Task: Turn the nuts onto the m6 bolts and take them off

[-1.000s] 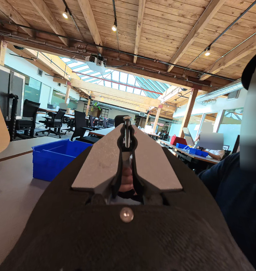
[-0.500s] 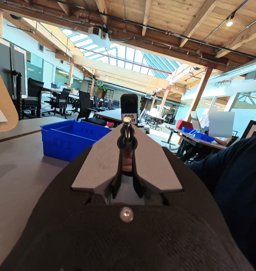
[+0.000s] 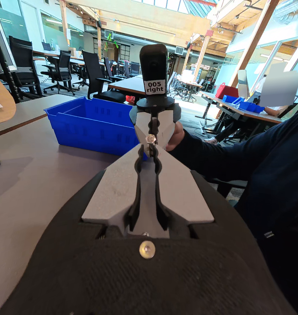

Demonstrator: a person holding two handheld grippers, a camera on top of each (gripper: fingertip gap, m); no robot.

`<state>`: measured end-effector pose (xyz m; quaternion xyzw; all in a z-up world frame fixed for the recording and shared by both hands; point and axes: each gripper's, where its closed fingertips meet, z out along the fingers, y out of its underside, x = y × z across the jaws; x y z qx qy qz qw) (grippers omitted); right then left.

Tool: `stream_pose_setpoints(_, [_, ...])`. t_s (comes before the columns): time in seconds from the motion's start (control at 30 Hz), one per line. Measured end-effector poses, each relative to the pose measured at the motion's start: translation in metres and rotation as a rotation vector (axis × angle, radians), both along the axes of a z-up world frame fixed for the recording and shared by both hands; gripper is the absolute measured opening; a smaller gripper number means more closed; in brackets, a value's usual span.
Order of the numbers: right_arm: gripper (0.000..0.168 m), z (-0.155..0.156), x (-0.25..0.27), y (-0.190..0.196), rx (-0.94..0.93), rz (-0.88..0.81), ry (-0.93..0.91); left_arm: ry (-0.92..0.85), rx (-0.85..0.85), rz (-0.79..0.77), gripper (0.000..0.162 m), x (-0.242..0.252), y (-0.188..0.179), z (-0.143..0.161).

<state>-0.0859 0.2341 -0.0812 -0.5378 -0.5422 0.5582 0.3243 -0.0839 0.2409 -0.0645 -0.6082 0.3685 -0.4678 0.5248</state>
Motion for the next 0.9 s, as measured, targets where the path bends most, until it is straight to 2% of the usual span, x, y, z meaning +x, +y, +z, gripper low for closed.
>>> stream_pose_setpoints(0.2, [0.002,-0.012,-0.002,-0.006,0.021,0.022,-0.066,0.104,0.000,-0.060,0.014,0.006,-0.012,-0.014])
stream_pose_setpoints(0.37, [0.002,-0.029,-0.006,-0.009,0.056,0.031,-0.157,0.165,0.023,-0.032,0.009,0.004,-0.009,-0.023])
stream_pose_setpoints(0.7, [0.002,-0.021,-0.005,0.001,0.044,-0.027,-0.113,0.200,0.020,0.016,0.009,-0.001,-0.002,-0.028])
stream_pose_setpoints(0.9, [0.002,-0.020,-0.002,0.002,0.018,-0.021,-0.108,0.295,0.033,0.011,0.008,0.000,-0.003,-0.044])
